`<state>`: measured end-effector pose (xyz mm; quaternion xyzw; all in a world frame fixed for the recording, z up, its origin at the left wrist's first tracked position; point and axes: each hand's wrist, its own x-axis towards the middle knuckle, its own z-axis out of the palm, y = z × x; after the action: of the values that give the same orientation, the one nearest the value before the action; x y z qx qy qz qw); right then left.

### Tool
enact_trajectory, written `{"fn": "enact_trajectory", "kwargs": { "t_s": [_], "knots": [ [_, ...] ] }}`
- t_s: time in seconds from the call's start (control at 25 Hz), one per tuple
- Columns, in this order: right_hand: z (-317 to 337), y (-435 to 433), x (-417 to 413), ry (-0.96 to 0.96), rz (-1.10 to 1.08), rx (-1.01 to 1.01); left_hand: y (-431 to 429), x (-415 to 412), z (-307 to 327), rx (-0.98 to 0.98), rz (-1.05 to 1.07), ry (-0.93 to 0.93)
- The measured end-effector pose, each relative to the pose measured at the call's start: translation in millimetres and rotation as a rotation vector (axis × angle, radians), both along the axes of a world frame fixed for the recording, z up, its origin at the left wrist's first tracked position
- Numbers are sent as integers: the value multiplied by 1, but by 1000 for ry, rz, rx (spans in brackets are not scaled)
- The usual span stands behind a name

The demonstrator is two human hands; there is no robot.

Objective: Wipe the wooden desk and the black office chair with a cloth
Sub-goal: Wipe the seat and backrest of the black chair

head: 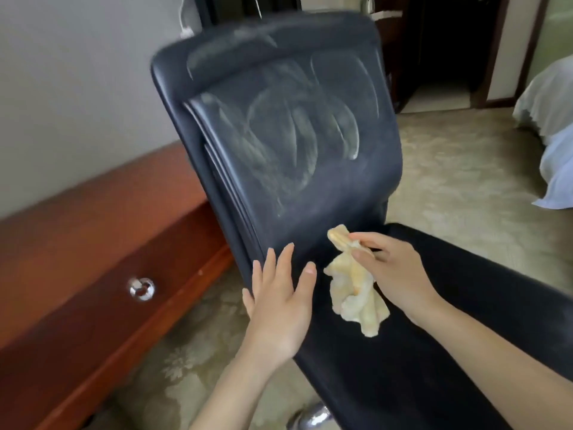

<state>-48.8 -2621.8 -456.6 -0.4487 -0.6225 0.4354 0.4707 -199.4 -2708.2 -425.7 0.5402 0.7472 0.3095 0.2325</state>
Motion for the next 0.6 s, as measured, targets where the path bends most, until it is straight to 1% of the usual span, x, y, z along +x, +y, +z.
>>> {"fn": "enact_trajectory", "kwargs": {
  "t_s": [0.12,0.2,0.28,0.32,0.44,0.48,0.56,0.6],
  "knots": [
    [95,4,-28,72,-42,-12,4,-27,99,17,-113,23],
    [164,8,-45,93,-57,-9,8,-52,164,-2,-218,96],
    [237,11,-63,130,-61,-53,17,-77,233,14,-262,154],
    [266,9,-72,164,-48,-79,20,-83,261,36,-275,155],
    [328,2,-98,272,4,-127,30,-86,328,95,-377,45],
    [341,-2,-106,298,36,-139,33,-85,343,126,-414,62],
    [360,-5,-116,387,120,-176,41,-89,365,192,-383,110],
    [366,-6,-117,468,160,-211,46,-92,374,173,-344,92]
  ]
}}
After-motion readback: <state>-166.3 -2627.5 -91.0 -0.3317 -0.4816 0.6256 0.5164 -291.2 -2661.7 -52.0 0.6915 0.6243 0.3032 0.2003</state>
